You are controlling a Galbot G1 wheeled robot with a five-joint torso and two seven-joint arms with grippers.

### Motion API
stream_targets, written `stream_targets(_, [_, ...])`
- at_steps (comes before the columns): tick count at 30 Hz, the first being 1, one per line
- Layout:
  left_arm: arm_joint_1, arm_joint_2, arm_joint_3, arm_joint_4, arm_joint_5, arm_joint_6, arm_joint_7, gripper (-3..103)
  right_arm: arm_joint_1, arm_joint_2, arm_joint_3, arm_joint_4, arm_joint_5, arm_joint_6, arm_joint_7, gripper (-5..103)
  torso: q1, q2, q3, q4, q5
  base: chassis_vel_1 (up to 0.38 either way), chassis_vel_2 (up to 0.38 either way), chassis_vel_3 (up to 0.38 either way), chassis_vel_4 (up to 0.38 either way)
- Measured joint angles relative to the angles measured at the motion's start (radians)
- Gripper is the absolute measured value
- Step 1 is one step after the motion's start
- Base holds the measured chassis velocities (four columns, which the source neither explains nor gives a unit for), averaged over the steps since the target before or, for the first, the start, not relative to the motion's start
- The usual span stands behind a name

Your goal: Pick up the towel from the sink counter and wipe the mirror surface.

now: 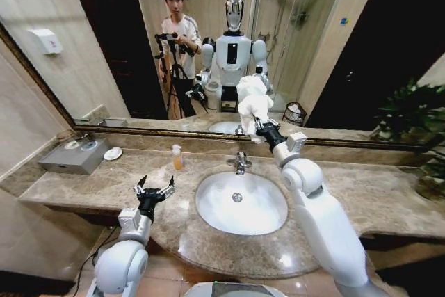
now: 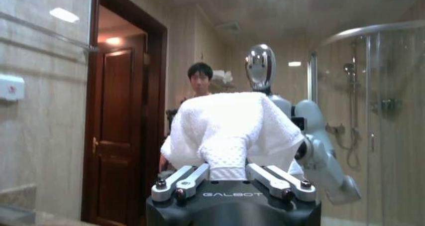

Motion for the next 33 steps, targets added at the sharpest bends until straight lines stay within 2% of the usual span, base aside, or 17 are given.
stream_targets(8, [0.0,0.0,0.0,0.0,0.0,0.0,0.0,100,0.167,-0.005,-0.038,0.038,0.132,-0.048,0.083,10,0.0,0.0,0.0,0.0001,0.0003,0.0,0.0,0.0,0.0])
stream_targets(10, [0.0,0.0,0.0,0.0,0.0,0.0,0.0,100,0.274,-0.025,-0.065,0.05,0.2,-0.074,0.125,10,0.0,0.0,0.0,0.0002,0.0002,0.0,0.0,0.0,0.0])
stream_targets(12, [0.0,0.0,0.0,0.0,0.0,0.0,0.0,100,0.303,-0.03,-0.072,0.048,0.216,-0.078,0.133,10,0.0,0.0,0.0,0.0,0.0002,0.0,0.0,0.0,0.0])
stream_targets(14, [0.0,0.0,0.0,0.0,0.0,0.0,0.0,100,0.445,-0.04,-0.108,0.006,0.275,-0.097,0.167,10,0.0,0.0,0.0,0.0002,0.0003,0.0,0.0,0.0,0.0])
stream_targets(18, [0.0,0.0,0.0,0.0,0.0,0.0,0.0,100,0.594,-0.027,-0.155,-0.076,0.317,-0.111,0.195,10,0.0,0.0,0.0,0.0006,-0.0003,0.0,0.0,0.0,0.0])
stream_targets(23, [0.0,0.0,0.0,0.0,0.0,0.0,0.0,100,0.63,-0.013,-0.175,-0.144,0.318,-0.111,0.189,10,0.0,0.0,0.0,0.0002,0.0001,0.0,0.0,0.0,0.0])
stream_targets(28, [0.0,0.0,0.0,0.0,0.0,0.0,0.0,100,0.561,0.01,-0.183,-0.188,0.292,-0.101,0.165,10,0.0,0.0,0.0,0.0,0.0003,0.0,0.0,0.0,0.0])
stream_targets(33, [0.0,0.0,0.0,0.0,0.0,0.0,0.0,100,0.421,0.018,-0.2,-0.202,0.218,-0.07,0.116,10,0.0,0.0,0.0,0.0002,0.0004,0.0,0.0,0.0,0.0])
